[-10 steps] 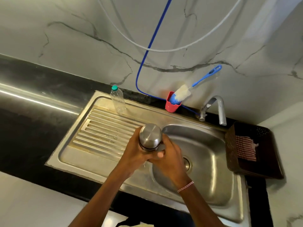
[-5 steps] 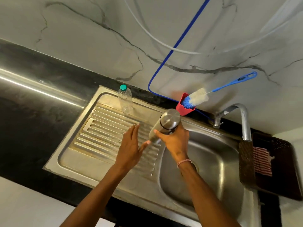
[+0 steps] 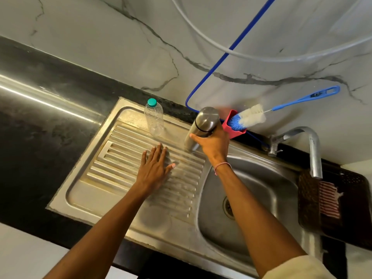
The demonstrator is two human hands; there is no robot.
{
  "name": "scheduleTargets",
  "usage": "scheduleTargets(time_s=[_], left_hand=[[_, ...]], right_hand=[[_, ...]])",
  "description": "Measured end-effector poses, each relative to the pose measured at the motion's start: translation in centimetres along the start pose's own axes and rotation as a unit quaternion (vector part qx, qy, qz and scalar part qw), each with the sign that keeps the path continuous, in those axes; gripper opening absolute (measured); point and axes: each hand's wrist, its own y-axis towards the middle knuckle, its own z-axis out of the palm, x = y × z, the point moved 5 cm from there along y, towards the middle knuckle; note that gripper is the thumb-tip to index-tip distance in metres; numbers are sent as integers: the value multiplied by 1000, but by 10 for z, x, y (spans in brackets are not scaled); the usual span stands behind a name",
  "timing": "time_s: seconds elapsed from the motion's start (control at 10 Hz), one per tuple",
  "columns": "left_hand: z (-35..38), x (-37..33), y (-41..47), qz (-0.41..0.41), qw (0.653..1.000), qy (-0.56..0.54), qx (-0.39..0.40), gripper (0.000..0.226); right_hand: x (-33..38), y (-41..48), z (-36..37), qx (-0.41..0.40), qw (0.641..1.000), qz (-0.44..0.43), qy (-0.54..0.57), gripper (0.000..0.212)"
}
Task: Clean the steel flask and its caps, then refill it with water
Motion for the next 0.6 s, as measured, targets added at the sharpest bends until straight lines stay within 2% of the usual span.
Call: scheduleTargets(time_s=[0.2,0.4,0.5,0.6], left_hand=[[4,-2,2,-7,1000,4,10,83],[6,0,2,-17,1000,8,7,96],[4,0,-1,-16,1000,-4,3,95],[-4,-11,-10,-6,999,-26,-24,92]], right_hand=[[-2,9,6,8,1000,-15,-9,71],[-4,14,9,35,999,-19,-23,79],[-6,14,9,58,998,-34,-21,78],[-13,5,-6,38,998,-45,-7,74]])
